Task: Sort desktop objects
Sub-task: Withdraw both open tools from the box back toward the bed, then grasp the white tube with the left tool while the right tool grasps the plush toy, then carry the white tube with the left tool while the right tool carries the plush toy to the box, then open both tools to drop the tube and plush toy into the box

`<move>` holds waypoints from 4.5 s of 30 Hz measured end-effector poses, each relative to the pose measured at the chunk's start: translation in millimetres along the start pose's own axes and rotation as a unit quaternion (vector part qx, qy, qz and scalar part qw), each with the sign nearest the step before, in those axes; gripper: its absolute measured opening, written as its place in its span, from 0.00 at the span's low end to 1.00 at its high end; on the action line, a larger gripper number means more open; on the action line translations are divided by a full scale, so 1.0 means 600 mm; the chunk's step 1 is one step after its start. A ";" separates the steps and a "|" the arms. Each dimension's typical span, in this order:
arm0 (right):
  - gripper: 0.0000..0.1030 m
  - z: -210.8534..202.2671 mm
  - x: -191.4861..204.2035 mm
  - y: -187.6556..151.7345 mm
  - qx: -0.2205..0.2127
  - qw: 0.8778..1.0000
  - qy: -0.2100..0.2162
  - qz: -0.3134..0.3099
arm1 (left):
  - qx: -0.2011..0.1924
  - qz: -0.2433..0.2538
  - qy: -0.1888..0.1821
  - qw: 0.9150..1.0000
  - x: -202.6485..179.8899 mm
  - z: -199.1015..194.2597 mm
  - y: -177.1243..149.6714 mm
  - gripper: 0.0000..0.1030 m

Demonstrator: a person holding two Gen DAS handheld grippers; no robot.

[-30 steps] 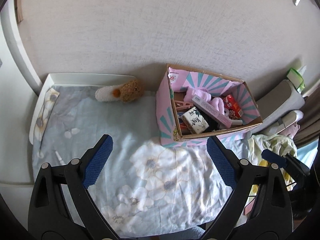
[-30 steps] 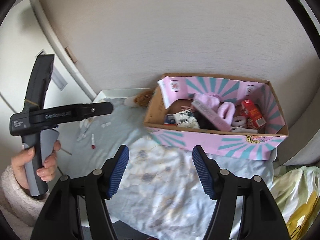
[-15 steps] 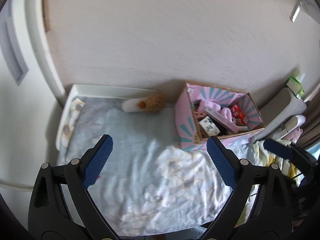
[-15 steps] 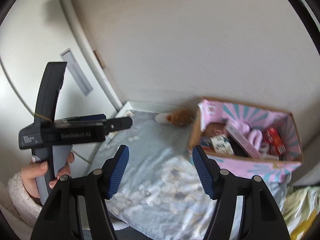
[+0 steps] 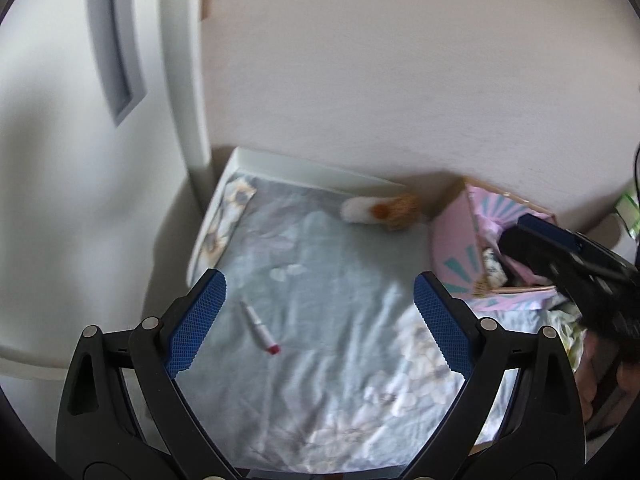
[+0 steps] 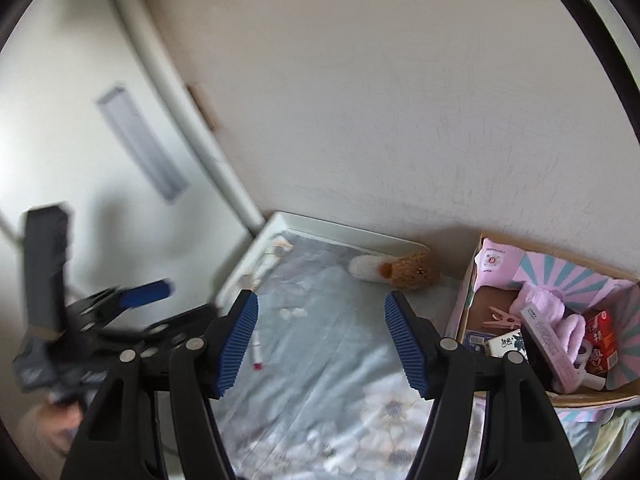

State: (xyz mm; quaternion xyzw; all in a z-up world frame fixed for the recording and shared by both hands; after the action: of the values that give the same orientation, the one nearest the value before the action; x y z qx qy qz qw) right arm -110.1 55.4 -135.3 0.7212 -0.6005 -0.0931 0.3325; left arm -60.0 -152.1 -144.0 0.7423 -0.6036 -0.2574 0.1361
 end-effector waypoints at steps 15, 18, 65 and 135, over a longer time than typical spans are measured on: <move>0.60 0.254 -0.116 0.013 0.103 0.989 -0.082 0.073 | 0.071 -0.065 0.024 0.995 0.079 0.150 -0.090 0.92; 0.60 0.279 -0.127 0.011 0.112 0.986 -0.102 0.076 | 0.070 -0.065 0.026 0.995 0.080 0.167 -0.097 0.90; 0.18 0.224 -0.129 -0.013 0.069 0.982 -0.173 0.018 | 0.068 -0.054 0.016 0.996 0.089 0.193 -0.158 0.09; 0.48 -0.184 -0.476 -0.103 0.012 0.978 -0.175 0.116 | 0.042 0.152 0.011 0.987 -0.496 0.225 0.021 0.98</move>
State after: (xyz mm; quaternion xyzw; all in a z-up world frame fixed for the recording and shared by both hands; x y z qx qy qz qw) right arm -76.4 364.6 -163.4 0.6234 -0.7298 -0.1714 0.2222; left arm -185.4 146.9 -184.9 0.6494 -0.7183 -0.2004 0.1490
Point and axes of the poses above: each gripper's, at about its wrist camera, not at the fingertips, and z roughly the way its jaws point, x to its left, y to its top, the point moved 6 cm from there along z, roughly the way its jaws point, and after that the axes turned 1 degree about z, right-handed, at the moved point
